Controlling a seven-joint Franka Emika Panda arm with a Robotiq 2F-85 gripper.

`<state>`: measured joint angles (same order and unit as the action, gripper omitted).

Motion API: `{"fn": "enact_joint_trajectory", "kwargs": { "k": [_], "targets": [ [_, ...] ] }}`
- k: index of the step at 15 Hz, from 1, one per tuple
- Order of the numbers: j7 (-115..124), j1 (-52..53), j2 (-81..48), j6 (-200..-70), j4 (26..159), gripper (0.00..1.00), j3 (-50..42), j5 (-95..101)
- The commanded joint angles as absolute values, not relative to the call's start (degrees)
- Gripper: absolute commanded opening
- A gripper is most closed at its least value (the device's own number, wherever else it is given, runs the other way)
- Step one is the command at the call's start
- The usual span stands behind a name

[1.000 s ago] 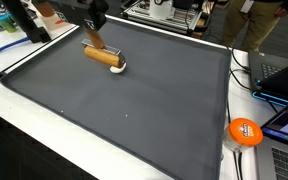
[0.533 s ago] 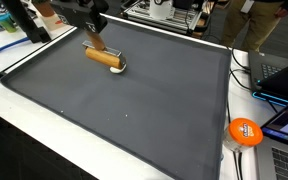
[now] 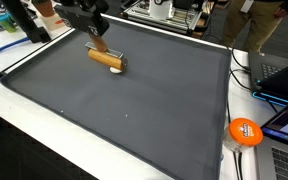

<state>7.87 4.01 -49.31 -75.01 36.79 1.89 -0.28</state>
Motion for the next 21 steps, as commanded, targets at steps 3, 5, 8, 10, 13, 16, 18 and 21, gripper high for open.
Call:
{"fn": "enact_joint_trajectory", "kwargs": {
  "k": [3, 5, 8, 10, 13, 16, 18, 21],
  "targets": [
    [7.92, 3.98, -49.31, -75.02, 36.79, 0.47, 1.9, -0.39],
    [8.55, 4.12, -49.05, -75.22, 37.15, 0.22, 1.58, -0.05],
    [8.9, 5.0, -47.08, -75.53, 39.27, 0.22, 0.65, 1.86],
    [9.58, 5.73, -45.49, -76.0, 40.69, 0.22, 0.63, 2.53],
    [12.3, 7.35, -42.6, -76.18, 43.21, 0.22, 1.0, 2.16],
    [16.41, 9.46, -38.96, -77.66, 47.56, 0.22, 0.9, 2.19],
    [19.15, 10.75, -35.76, -78.43, 52.23, 0.22, 0.54, 2.71],
    [21.94, 11.51, -30.99, -79.2, 60.05, 0.22, 0.34, 3.59]
  ]
}}
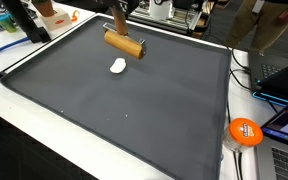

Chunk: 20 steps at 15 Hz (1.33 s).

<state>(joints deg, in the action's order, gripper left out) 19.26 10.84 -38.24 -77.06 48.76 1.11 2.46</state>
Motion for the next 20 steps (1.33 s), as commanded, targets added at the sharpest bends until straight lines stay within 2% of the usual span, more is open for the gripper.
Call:
{"fn": "enact_joint_trajectory", "kwargs": {
  "k": [1, 5, 6, 9, 10, 20],
  "targets": [
    [22.83, 11.48, -29.5, -79.65, 62.48, 0.22, 0.3, 3.78],
    [27.09, 10.17, -23.54, -89.63, 72.52, 0.22, -0.35, 3.12],
    [24.8, 10.79, -29.45, -84.4, 63.69, 0.47, 0.02, 3.71],
    [25.9, 10.17, -26.48, -88.19, 68.56, 0.47, -0.32, 3.67],
    [26.18, 10.4, -26.62, -88.77, 68.48, 0.22, -0.4, 4.17],
    [25.05, 10.66, -22.49, -89.43, 71.13, 0.22, -0.41, 8.09]
  ]
}}
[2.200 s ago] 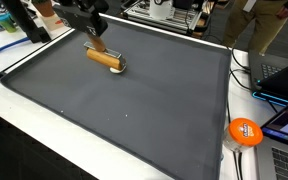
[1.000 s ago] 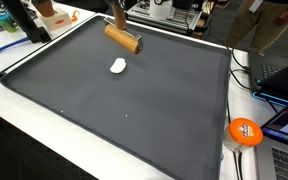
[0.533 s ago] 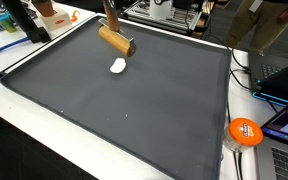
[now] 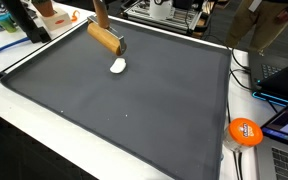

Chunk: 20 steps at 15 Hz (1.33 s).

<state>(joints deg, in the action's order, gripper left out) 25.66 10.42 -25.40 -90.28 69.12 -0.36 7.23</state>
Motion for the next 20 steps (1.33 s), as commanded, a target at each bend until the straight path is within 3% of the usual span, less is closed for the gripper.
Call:
{"fn": "enact_joint_trajectory", "kwargs": {
  "k": [1, 9, 20],
  "targets": [
    [25.0, 10.67, -22.1, -89.61, 71.23, 0.22, -0.38, 8.07],
    [22.34, 10.74, -18.84, -91.33, 74.67, 0.22, -0.19, 8.54],
    [10.16, 6.63, -6.87, -107.11, 95.56, 0.22, 0.82, 6.56]
  ]
}}
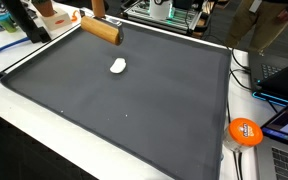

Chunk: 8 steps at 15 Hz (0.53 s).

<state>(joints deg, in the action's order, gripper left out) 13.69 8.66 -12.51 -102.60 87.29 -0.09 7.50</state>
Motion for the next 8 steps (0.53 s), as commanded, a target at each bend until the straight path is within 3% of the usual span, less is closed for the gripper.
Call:
{"fn": "enact_joint_trajectory", "kwargs": {
  "k": [1, 3, 4, 7, 8],
  "targets": [
    [9.09, 6.18, -5.94, -108.39, 97.3, 0.22, 0.82, 6.33],
    [7.47, 4.98, -4.99, -110.76, 99.06, 0.22, 0.8, 3.65],
    [9.76, 5.8, -8.58, -107.76, 94.37, 0.47, 0.94, 6.29],
    [8.55, 4.98, -7.18, -109.11, 96.5, 0.47, 0.88, 4.86],
    [8.2, 4.98, -7.35, -108.7, 96.33, 0.22, 0.96, 4.6]
  ]
}}
